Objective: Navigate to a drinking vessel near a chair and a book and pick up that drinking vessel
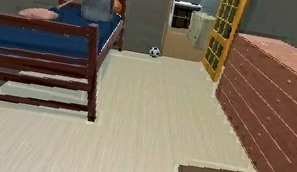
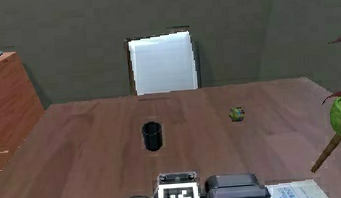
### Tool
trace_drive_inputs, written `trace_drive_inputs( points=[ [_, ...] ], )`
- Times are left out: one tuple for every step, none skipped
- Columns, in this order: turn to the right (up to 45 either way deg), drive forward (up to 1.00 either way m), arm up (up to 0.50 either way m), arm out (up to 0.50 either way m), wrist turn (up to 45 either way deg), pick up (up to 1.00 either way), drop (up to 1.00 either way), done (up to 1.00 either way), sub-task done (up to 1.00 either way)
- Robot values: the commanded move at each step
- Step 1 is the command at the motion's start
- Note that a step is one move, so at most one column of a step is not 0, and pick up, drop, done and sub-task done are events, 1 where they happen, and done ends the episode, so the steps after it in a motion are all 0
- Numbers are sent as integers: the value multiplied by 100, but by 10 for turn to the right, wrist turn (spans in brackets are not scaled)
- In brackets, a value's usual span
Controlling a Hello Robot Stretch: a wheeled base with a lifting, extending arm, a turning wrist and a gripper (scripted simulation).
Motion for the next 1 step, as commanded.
trace_drive_inputs(
  points=[
    [0, 0, 0, 36, 0, 0, 0, 0, 0]
  ],
)
